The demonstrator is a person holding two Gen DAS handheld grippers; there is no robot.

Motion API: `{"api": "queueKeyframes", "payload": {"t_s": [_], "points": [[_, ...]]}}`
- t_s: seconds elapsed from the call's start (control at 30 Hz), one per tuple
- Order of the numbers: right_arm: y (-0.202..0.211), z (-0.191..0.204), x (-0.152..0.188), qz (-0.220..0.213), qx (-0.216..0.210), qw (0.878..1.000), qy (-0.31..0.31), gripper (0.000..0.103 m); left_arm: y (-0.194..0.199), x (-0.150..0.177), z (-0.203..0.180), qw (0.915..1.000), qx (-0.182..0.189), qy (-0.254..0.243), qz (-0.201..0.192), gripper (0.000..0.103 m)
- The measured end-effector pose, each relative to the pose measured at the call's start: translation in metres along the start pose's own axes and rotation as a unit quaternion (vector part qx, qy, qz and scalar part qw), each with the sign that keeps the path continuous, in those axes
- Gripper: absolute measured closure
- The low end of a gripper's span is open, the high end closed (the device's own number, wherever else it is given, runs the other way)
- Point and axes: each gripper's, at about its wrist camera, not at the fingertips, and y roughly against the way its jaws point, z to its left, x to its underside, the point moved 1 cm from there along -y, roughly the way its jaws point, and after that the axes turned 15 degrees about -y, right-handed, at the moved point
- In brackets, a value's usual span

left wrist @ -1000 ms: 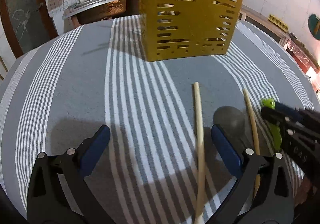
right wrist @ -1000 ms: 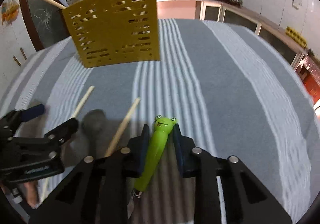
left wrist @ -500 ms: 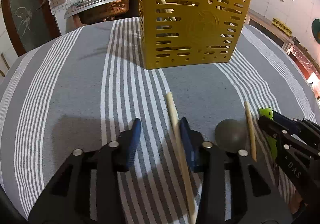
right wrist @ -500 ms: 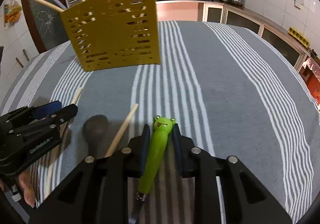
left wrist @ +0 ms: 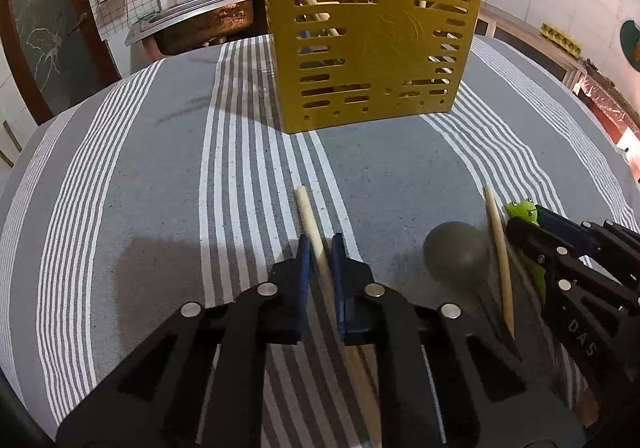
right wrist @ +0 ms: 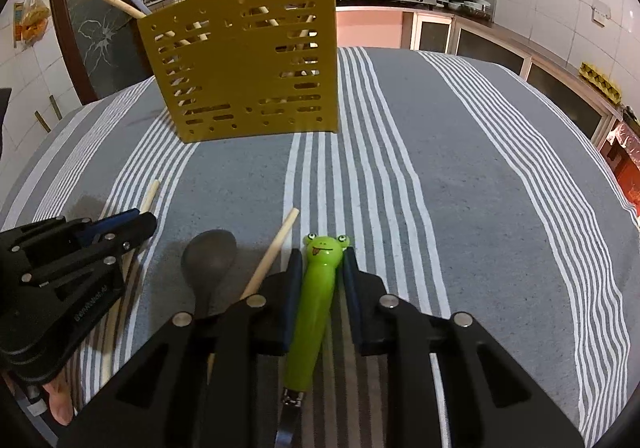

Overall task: Organize utensils
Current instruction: 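Lift the frog fork and chopstick and carry both over the yellow holder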

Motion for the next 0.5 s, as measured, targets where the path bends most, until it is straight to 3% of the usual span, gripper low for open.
{"api": "queueKeyframes", "payload": {"t_s": [0.5], "points": [[0.015,-0.003,-0.001,-0.032,-0.016,0.999,0.000,0.083,0.015,0.006,0.013,0.9988,-0.002,0.027,-0.042,0.099]]}}
